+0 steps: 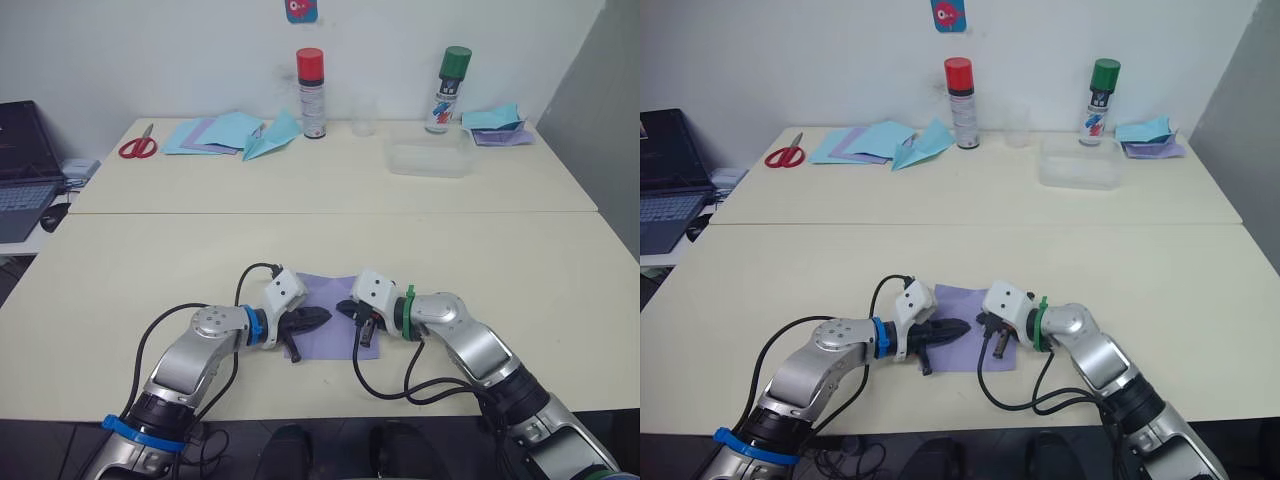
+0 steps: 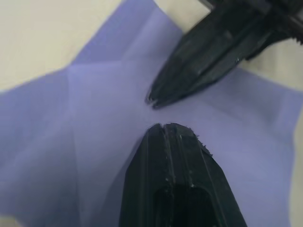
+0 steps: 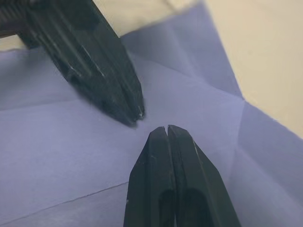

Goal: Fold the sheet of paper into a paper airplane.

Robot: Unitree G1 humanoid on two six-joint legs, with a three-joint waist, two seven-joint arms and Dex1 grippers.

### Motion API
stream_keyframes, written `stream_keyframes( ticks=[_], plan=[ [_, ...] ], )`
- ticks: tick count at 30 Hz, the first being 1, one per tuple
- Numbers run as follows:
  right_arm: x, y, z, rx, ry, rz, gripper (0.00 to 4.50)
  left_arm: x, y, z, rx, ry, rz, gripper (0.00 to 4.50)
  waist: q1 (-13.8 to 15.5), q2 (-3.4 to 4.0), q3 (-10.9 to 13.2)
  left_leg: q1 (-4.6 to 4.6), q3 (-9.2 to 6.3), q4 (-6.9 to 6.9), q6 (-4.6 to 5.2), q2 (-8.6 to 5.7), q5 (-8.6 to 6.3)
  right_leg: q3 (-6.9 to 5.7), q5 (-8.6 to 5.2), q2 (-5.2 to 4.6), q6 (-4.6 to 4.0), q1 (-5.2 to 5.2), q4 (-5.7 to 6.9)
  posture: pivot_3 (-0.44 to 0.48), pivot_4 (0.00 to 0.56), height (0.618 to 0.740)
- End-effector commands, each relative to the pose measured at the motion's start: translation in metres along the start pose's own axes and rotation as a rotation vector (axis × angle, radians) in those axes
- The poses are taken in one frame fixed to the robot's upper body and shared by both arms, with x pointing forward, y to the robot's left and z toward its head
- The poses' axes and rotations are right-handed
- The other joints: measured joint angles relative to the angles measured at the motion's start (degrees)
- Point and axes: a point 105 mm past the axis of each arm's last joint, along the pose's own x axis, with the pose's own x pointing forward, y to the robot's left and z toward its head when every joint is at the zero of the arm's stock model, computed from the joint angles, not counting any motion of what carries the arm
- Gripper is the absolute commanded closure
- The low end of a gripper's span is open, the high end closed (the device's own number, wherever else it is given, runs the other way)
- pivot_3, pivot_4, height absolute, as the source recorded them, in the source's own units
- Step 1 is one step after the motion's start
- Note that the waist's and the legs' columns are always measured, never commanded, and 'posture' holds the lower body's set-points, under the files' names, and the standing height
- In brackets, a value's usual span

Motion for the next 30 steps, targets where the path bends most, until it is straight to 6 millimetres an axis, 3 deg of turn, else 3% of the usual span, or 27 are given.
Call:
stream_keyframes(
  ticks=[1, 10, 16, 24, 30],
  plan=[
    [-0.003, -0.004, -0.021, 0.028, 0.085, -0.036, 4.46, -0.007, 0.013, -0.011, 0.007, 0.020, 0.076, 4.50, 0.0, 0.00, 0.0, 0.02, 0.01, 0.00, 0.00, 0.00, 0.00, 0.02, 0.01, 0.00, -0.01, 0.01, 0.02, 0.000, 0.150, 0.740],
    [-0.005, -0.004, -0.025, 0.042, 0.092, -0.048, 4.46, 0.001, 0.020, -0.007, 0.022, -0.031, 0.129, 4.50, 0.0, -0.03, 0.0, 0.05, 0.01, 0.02, 0.03, -0.01, 0.03, 0.01, 0.03, -0.01, -0.02, 0.05, 0.02, 0.000, 0.150, 0.740],
    [-0.012, -0.031, -0.026, 0.059, 0.066, -0.231, 4.46, 0.005, 0.007, -0.015, 0.031, 0.003, 0.081, 4.50, 0.0, -0.04, 0.0, 0.06, 0.03, 0.01, 0.03, -0.01, 0.03, 0.03, 0.03, -0.01, -0.02, 0.05, 0.02, 0.000, 0.150, 0.740],
    [-0.027, -0.033, -0.035, 0.097, 0.061, -0.275, 4.46, 0.007, 0.004, -0.023, 0.073, 0.042, 0.074, 4.50, 0.1, -0.05, -0.2, 0.05, 0.09, -0.02, 0.03, -0.02, 0.03, 0.10, 0.02, -0.02, -0.02, 0.06, -0.04, 0.000, 0.150, 0.740],
    [-0.041, -0.038, 0.005, 0.199, -0.178, -0.232, 4.30, 0.009, 0.006, -0.022, 0.080, 0.046, 0.066, 4.50, 0.1, -0.05, -0.2, 0.05, 0.08, -0.02, 0.03, -0.01, 0.03, 0.09, 0.02, -0.02, -0.02, 0.05, -0.03, 0.000, 0.150, 0.740]
  ],
)
